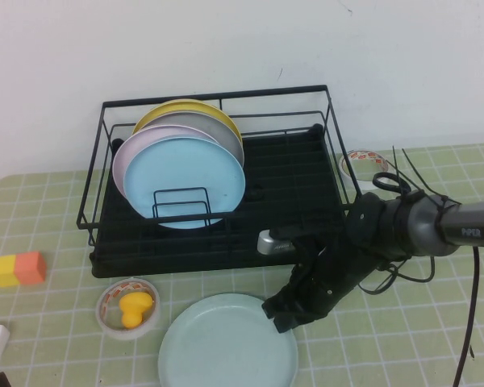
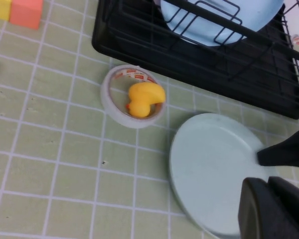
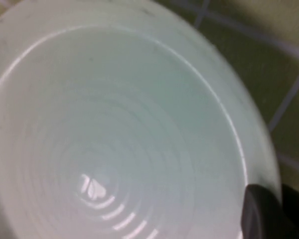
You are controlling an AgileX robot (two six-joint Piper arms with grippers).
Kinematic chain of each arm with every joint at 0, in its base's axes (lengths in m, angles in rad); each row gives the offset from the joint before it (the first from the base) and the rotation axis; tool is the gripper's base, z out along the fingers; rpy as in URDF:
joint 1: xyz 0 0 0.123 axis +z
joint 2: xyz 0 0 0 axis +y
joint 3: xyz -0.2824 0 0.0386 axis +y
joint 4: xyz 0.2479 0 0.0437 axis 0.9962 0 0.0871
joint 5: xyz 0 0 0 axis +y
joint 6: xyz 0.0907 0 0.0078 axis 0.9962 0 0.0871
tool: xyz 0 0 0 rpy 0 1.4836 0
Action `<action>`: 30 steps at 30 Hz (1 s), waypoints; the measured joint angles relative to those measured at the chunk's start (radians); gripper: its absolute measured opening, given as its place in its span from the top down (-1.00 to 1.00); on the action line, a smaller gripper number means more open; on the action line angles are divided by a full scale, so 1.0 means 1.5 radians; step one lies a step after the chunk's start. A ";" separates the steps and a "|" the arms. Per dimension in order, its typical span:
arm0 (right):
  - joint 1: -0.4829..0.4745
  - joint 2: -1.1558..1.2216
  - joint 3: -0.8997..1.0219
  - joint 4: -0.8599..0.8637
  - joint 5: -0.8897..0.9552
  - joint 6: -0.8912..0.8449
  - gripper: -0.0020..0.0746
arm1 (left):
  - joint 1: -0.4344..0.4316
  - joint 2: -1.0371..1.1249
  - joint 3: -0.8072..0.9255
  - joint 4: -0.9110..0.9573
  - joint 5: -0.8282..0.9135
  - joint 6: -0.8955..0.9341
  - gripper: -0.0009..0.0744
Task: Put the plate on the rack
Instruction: Pick up the plate from the table, then hand over the plate
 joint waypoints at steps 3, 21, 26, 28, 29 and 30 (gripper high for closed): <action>0.000 -0.006 0.000 -0.001 0.031 -0.008 0.91 | 0.000 0.000 0.000 -0.021 0.000 0.002 0.98; 0.079 -0.302 0.000 0.010 0.136 -0.109 0.92 | 0.000 0.003 0.000 -0.298 0.020 0.157 -0.28; 0.097 -0.338 0.001 0.082 0.171 -0.192 0.92 | 0.000 0.033 0.000 -0.294 0.016 0.199 -0.34; 0.104 -0.345 0.001 0.129 0.184 -0.249 0.92 | 0.000 0.046 0.000 -0.294 0.009 0.223 -0.22; 0.106 -0.345 0.001 0.148 0.187 -0.276 0.91 | 0.000 0.054 0.000 -0.296 0.006 0.237 -0.12; 0.107 -0.345 0.001 0.168 0.187 -0.310 0.91 | 0.000 0.059 0.000 -0.299 0.003 0.252 0.01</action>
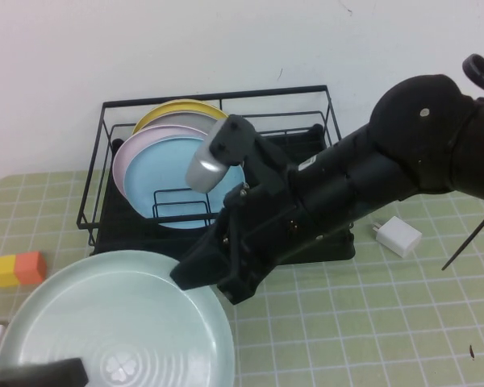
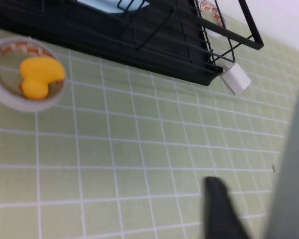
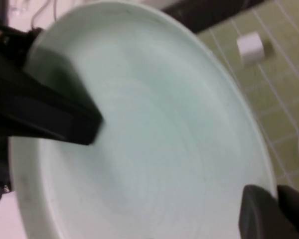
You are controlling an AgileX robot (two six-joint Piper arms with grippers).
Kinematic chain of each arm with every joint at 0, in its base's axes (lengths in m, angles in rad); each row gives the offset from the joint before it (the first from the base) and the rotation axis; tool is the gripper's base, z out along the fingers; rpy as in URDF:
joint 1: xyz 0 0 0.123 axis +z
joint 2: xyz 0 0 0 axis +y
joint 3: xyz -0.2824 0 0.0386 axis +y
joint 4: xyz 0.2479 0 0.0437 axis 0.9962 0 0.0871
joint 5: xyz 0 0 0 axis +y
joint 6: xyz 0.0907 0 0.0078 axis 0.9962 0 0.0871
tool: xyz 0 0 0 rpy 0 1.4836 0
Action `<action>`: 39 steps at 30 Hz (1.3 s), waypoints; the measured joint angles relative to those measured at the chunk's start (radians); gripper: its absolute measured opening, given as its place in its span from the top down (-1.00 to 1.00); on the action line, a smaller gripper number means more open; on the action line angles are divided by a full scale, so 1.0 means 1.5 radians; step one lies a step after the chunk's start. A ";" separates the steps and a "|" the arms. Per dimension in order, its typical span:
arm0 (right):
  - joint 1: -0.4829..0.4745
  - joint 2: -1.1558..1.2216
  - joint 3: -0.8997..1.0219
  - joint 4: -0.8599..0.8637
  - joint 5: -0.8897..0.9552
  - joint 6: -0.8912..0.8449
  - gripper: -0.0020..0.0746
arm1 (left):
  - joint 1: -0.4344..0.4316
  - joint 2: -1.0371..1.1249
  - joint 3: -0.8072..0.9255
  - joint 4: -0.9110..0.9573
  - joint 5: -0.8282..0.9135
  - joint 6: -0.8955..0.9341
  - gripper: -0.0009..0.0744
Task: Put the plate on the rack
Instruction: Hand over the plate, then place the plate on the rack
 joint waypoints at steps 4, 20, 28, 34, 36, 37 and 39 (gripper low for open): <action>-0.001 0.000 0.002 0.037 -0.015 -0.097 0.81 | 0.000 0.014 0.000 -0.016 -0.012 0.042 0.58; -0.012 -0.125 -0.088 -0.239 0.066 -0.040 -0.37 | 0.000 0.043 -0.012 -0.097 -0.345 0.659 0.68; -0.012 -0.174 -0.101 -0.489 0.226 0.119 0.77 | 0.000 0.200 -0.144 -0.125 -0.247 0.950 0.68; -0.012 -0.174 -0.101 -0.538 0.250 0.164 0.93 | 0.000 0.405 -0.272 -0.247 -0.202 1.198 0.68; -0.012 -0.174 -0.101 -0.543 0.250 0.165 0.93 | 0.000 0.476 -0.315 -0.305 -0.193 1.300 0.68; -0.012 -0.174 -0.101 -0.546 0.250 0.166 0.93 | 0.000 0.509 -0.336 -0.332 -0.185 1.348 0.68; -0.012 -0.174 -0.101 -0.556 0.250 0.166 0.93 | 0.000 0.566 -0.373 -0.380 -0.159 1.427 0.68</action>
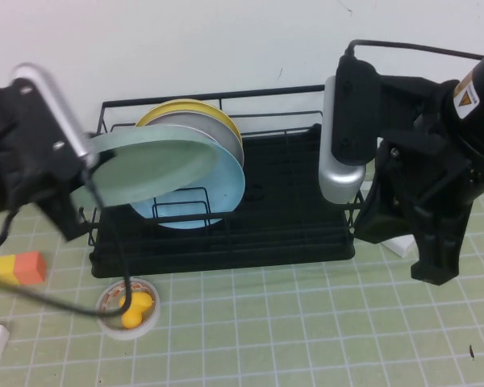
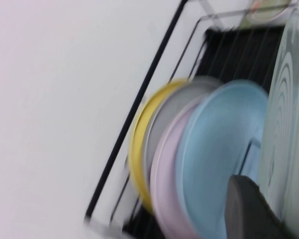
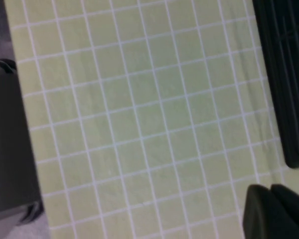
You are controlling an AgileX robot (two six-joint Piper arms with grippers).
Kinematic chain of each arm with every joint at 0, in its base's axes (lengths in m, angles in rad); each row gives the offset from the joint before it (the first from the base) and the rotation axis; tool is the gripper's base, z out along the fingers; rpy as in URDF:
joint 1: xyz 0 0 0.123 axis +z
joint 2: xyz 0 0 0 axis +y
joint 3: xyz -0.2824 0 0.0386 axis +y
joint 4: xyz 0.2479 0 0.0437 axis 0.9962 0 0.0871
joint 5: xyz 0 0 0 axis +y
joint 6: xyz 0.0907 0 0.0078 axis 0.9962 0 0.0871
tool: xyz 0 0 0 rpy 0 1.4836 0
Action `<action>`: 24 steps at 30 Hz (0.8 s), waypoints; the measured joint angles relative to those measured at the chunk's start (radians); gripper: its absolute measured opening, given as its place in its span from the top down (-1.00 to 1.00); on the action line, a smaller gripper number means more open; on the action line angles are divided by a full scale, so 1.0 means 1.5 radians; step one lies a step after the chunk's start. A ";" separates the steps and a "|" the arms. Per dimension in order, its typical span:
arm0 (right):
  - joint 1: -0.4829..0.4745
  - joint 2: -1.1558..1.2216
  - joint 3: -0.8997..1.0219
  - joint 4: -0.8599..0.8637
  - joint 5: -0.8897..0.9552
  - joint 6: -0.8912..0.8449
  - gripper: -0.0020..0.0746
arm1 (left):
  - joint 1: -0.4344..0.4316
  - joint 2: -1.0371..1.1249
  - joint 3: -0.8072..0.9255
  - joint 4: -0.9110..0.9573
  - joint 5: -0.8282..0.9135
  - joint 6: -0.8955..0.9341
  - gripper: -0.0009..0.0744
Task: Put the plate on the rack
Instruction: Place the plate on the rack
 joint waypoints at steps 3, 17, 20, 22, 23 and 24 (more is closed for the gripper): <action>0.000 0.000 0.000 -0.032 0.000 0.000 0.94 | 0.000 0.093 -0.059 -0.041 0.050 0.081 0.68; 0.000 0.000 0.000 -0.137 0.000 0.020 0.94 | 0.000 0.318 -0.172 -0.226 0.065 0.313 0.68; 0.000 0.000 0.000 -0.139 0.000 0.020 0.94 | 0.000 0.331 -0.172 -0.245 0.064 0.328 0.68; 0.000 0.000 0.000 -0.140 0.000 0.020 0.94 | 0.000 0.332 -0.172 -0.249 0.064 0.333 0.68; 0.000 0.000 0.000 -0.143 0.000 0.020 0.94 | 0.000 0.332 -0.172 -0.249 0.064 0.337 0.68; 0.000 0.000 0.000 -0.144 0.000 0.020 0.94 | 0.000 0.333 -0.172 -0.249 0.064 0.343 0.68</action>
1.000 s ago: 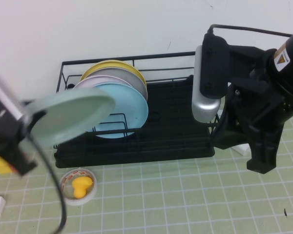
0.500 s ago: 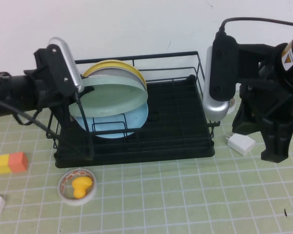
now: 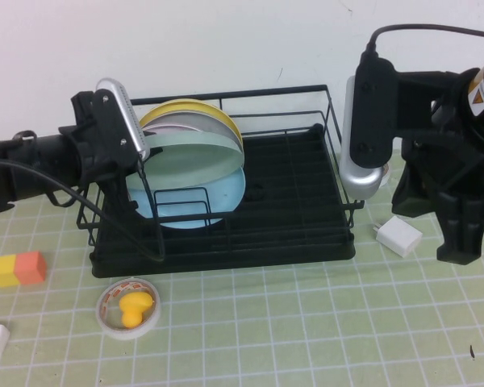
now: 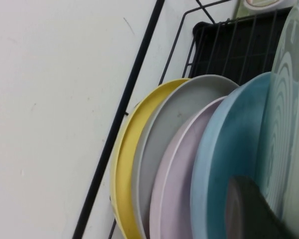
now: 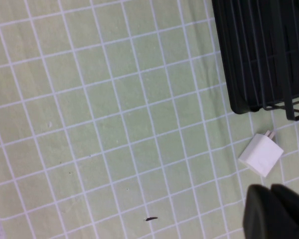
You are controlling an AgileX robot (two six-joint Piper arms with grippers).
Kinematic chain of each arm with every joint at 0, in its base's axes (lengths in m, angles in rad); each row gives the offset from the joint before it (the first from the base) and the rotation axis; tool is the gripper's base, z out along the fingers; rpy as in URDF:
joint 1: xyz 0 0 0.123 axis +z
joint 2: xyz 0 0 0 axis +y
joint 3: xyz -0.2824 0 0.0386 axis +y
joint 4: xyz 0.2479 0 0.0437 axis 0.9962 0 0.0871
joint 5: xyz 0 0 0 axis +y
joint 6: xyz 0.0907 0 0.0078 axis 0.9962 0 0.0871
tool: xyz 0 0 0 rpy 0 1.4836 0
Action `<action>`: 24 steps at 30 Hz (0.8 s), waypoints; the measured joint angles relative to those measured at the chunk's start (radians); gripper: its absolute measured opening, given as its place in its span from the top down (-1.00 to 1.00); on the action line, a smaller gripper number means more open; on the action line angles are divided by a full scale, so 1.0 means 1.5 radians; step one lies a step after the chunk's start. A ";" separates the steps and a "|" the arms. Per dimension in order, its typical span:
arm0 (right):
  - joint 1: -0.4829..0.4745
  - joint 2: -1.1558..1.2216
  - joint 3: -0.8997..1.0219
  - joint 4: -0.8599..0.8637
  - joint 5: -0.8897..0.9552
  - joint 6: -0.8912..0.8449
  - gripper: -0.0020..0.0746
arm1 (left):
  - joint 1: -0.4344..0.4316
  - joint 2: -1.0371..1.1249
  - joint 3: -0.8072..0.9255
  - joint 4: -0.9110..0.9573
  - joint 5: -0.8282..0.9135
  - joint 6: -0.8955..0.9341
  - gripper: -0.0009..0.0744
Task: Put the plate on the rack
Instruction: Place the plate on the rack
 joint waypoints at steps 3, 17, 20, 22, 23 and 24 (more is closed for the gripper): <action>0.000 0.000 0.000 -0.003 0.000 0.001 0.94 | 0.000 -0.001 0.000 0.000 0.003 0.025 0.68; 0.000 0.000 0.000 -0.011 0.000 0.002 0.94 | 0.000 -0.050 0.007 0.001 0.011 0.004 0.68; 0.000 0.000 0.000 -0.012 0.000 0.003 0.94 | 0.000 -0.050 0.028 0.001 0.007 -0.005 0.68; 0.000 0.000 0.000 -0.012 0.000 0.006 0.94 | 0.000 -0.050 0.045 0.001 0.005 -0.005 0.68; 0.000 0.000 0.000 -0.012 0.000 0.006 0.94 | 0.000 -0.050 0.053 0.001 0.003 -0.005 0.68; 0.000 0.000 0.000 -0.012 0.000 0.006 0.94 | 0.000 -0.050 0.059 0.001 -0.003 -0.005 0.68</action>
